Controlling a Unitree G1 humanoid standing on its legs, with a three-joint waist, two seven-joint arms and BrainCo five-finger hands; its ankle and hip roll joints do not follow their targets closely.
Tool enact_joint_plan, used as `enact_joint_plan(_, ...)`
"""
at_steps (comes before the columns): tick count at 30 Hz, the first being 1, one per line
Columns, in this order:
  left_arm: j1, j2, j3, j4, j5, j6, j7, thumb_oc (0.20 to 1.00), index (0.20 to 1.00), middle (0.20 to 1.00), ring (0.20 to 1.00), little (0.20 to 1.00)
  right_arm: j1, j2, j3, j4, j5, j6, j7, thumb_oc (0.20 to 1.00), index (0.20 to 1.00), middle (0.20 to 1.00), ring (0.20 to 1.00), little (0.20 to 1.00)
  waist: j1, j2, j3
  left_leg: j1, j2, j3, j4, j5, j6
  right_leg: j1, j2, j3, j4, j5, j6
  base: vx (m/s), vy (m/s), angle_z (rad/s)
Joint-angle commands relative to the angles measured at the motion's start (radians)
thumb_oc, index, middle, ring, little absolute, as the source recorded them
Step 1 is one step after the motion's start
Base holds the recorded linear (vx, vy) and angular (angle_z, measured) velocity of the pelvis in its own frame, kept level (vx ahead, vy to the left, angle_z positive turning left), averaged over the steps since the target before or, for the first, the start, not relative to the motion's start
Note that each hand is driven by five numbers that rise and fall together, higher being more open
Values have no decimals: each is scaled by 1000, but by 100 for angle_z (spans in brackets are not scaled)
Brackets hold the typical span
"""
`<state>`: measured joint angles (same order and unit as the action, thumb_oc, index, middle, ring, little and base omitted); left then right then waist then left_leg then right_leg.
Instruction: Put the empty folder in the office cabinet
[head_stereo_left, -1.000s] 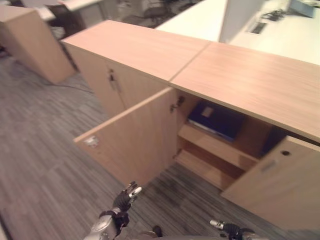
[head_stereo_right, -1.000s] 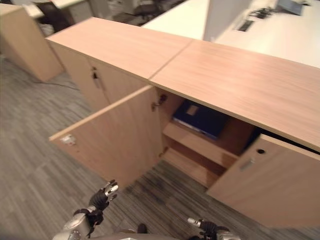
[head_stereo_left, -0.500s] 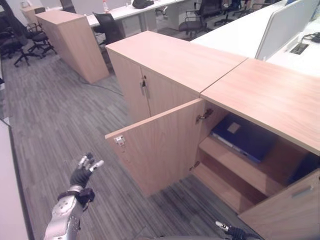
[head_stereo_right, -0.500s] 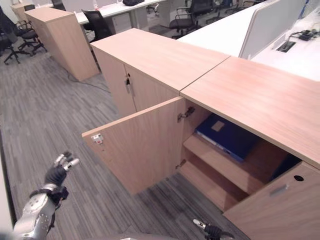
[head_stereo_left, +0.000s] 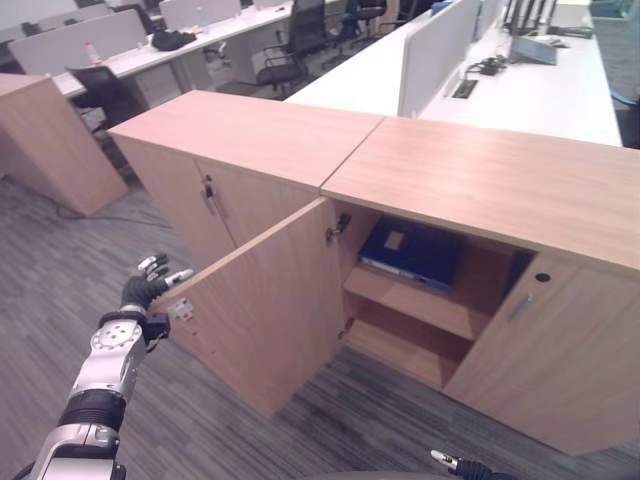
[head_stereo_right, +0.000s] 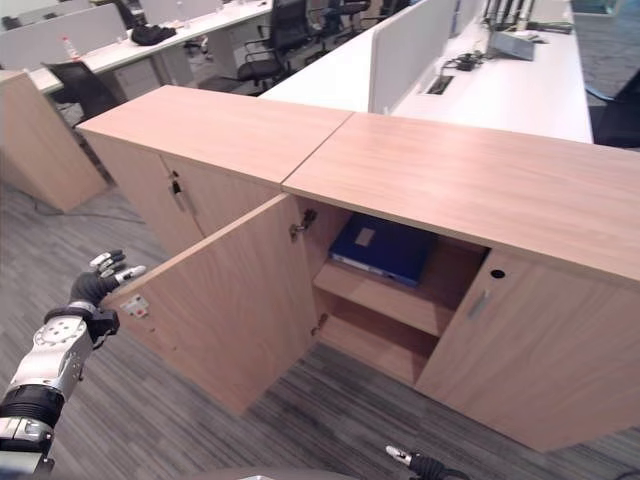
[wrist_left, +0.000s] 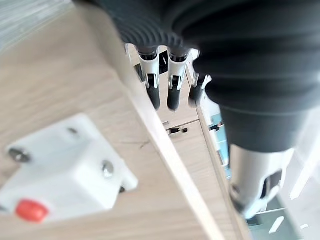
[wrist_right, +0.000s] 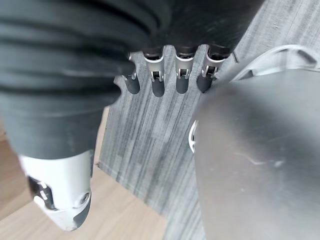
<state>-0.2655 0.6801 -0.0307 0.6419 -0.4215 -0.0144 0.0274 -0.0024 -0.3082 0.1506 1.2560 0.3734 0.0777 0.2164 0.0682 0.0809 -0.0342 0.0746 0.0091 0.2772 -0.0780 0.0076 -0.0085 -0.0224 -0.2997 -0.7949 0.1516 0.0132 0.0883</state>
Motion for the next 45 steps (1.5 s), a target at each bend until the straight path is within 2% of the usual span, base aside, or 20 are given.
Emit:
enact_joint_plan(1,-146,-1,-71,36,42,-49,-33,1000,1000,1000,1000,1000,-34,39,20,10,22,-3,5,1000,1000,1000,1000,1000,-4,-59,-9,-41,-38,1,-9,-54,7,163,2,18,-173,59,103,0,0,0)
enact_joint_plan(2,-168,-30,-109,75,41,-38,-49,1000,1000,1000,1000,1000,-38,38,28,9,18,-1,3,1000,1000,1000,1000,1000,-12,-62,-9,-39,-37,6,-9,-56,8,161,3,26,-175,61,104,4,-7,-6)
enact_joint_plan(4,-172,-31,-111,79,41,-39,-50,1000,1000,1000,1000,1000,-39,38,26,9,18,-1,3,1000,1000,1000,1000,1000,-10,-62,-8,-39,-37,7,-9,-56,8,160,3,27,-175,61,104,2,-5,-10)
enact_joint_plan(7,-192,-79,-173,154,78,-18,-85,1000,1000,1000,1000,1000,-49,39,34,7,20,-1,4,1000,1000,1000,1000,1000,-18,-67,-5,-34,-36,15,-9,-58,11,156,3,35,-174,65,106,-1,-7,-6)
enact_joint_plan(9,-191,-106,-212,183,131,5,-115,1000,1000,1000,1000,1000,-52,42,36,9,18,2,4,1000,1000,1000,1000,1000,-18,-70,-4,-32,-36,17,-9,-60,13,155,4,39,-173,66,106,1,-5,-4)
enact_joint_plan(11,-204,-140,-274,209,247,29,-152,1000,1000,1000,1000,1000,-65,44,39,30,13,11,12,1000,1000,1000,1000,1000,-14,-74,-1,-30,-37,13,-9,-60,14,157,4,36,-172,65,106,-12,-6,-3)
enact_joint_plan(12,-205,-140,-275,209,249,30,-152,1000,1000,1000,1000,1000,-66,44,38,31,13,11,13,1000,1000,1000,1000,1000,-13,-74,-1,-30,-37,13,-9,-60,14,157,4,35,-172,65,106,-17,-9,-3)
enact_joint_plan(15,-174,-146,-317,106,316,41,-195,1000,1000,1000,1000,1000,-71,44,39,31,4,12,21,1000,1000,1000,1000,1000,-2,-80,6,-32,-38,6,-9,-59,15,158,4,29,-169,65,106,0,0,0)
enact_joint_plan(19,-56,-132,-363,-136,312,61,-325,1000,1000,1000,1000,1000,-81,47,23,57,-10,23,42,1000,1000,1000,1000,1000,19,-83,13,-34,-41,-4,-9,-59,17,164,1,17,-168,68,110,-7,-3,4)
enact_joint_plan(22,56,-148,-412,-342,191,85,-412,1000,1000,1000,1000,1000,-92,50,2,78,9,30,54,1000,1000,1000,1000,1000,26,-83,19,-34,-47,-14,-9,-60,22,169,-3,11,-165,76,114,-3,7,11)
enact_joint_plan(24,77,-147,-429,-399,164,98,-436,1000,1000,1000,1000,1000,-90,49,-5,83,17,30,55,1000,1000,1000,1000,1000,26,-82,19,-34,-48,-16,-9,-61,24,170,-4,10,-165,77,115,3,17,11)
enact_joint_plan(28,100,-190,-533,-536,3,153,-493,1000,1000,1000,1000,1000,-94,49,-28,122,42,38,47,1000,1000,1000,1000,1000,13,-77,27,-41,-51,-21,-9,-60,27,167,-5,7,-165,84,119,-3,11,6)
enact_joint_plan(31,45,-256,-626,-600,-136,180,-482,1000,1000,1000,1000,1000,-95,54,-38,137,84,34,27,1000,1000,1000,1000,1000,-5,-75,37,-53,-49,-22,-9,-56,27,150,0,15,-168,85,118,-15,-6,6)
enact_joint_plan(34,-49,-340,-733,-643,-245,181,-446,1000,1000,1000,1000,1000,-102,65,-36,137,130,22,1,1000,1000,1000,1000,1000,-29,-75,55,-65,-36,-12,-9,-53,22,124,15,42,-175,71,108,-39,-56,0)
enact_joint_plan(39,-101,-362,-791,-658,-276,184,-437,1000,1000,1000,1000,1000,-102,74,-26,137,140,15,-16,1000,1000,1000,1000,1000,-48,-79,69,-62,-13,19,-9,-52,12,103,39,81,-191,63,96,-22,-91,-28)
enact_joint_plan(40,-116,-364,-801,-658,-291,181,-429,1000,1000,1000,1000,1000,-98,77,-25,140,145,13,-21,1000,1000,1000,1000,1000,-64,-83,75,-56,0,36,-9,-51,7,97,50,99,-198,58,91,-12,-117,-68)
enact_joint_plan(45,-113,-379,-779,-634,-323,149,-394,1000,1000,1000,1000,1000,-82,83,-12,149,136,8,-28,1000,1000,1000,1000,1000,-98,-94,84,-28,47,102,-9,-47,-13,83,90,159,-222,43,72,-4,-152,-53)
